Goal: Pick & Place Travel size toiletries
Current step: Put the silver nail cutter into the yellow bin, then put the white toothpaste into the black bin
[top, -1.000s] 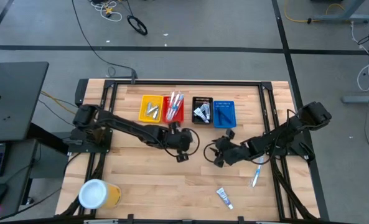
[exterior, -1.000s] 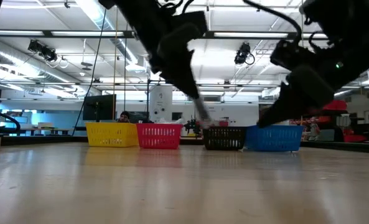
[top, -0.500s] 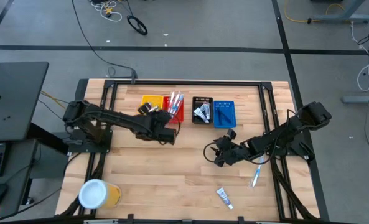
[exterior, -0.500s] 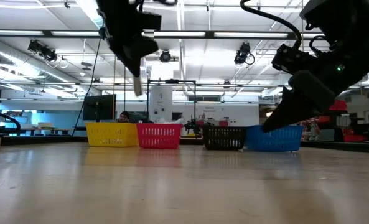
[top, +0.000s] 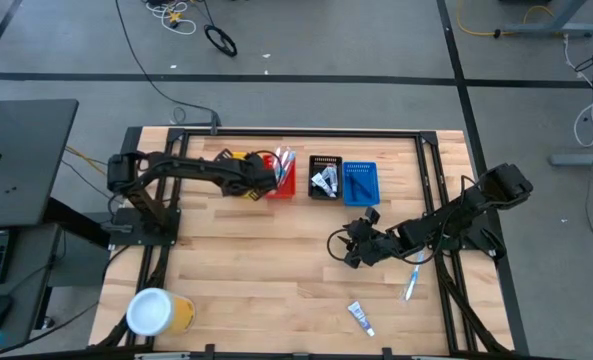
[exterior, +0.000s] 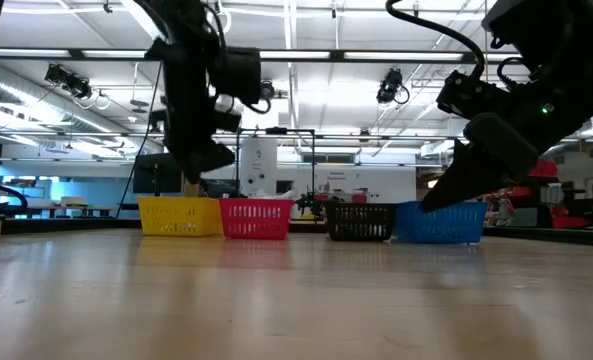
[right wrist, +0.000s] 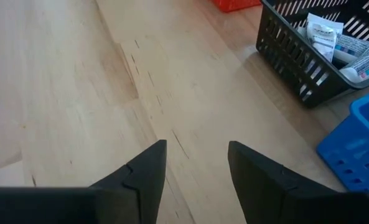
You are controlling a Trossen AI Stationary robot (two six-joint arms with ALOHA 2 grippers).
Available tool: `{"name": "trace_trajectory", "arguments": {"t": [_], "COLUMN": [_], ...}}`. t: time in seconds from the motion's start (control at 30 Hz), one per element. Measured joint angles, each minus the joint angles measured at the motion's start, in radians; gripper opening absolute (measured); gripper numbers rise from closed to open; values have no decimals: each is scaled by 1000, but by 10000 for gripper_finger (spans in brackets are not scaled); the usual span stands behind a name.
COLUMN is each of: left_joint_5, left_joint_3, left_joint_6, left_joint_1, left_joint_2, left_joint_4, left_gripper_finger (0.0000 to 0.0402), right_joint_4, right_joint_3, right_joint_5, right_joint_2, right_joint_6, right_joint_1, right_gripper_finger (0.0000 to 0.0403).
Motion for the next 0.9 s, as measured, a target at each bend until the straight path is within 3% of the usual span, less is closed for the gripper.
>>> {"name": "trace_trajectory", "arguments": {"t": [0.17, 0.5, 0.7, 0.9], "left_joint_5": [-10, 48, 47, 68], "left_joint_3": [-70, -70, 0, 107], "left_joint_6": [115, 119, 83, 103], "left_joint_1": [44, 16, -22, -116], "left_joint_2": [0, 0, 0, 0], "left_joint_4": [163, 129, 18, 40], "left_gripper_finger": [94, 149, 153, 140], "right_joint_4": [0, 0, 5, 8], "right_joint_3": [0, 0, 0, 0], "right_joint_5": [0, -8, -31, -77], "right_joint_2": [0, 0, 0, 0], "right_joint_6": [0, 0, 0, 1], "right_joint_1": [0, 0, 0, 0], "right_gripper_finger": [182, 182, 182, 182]}}
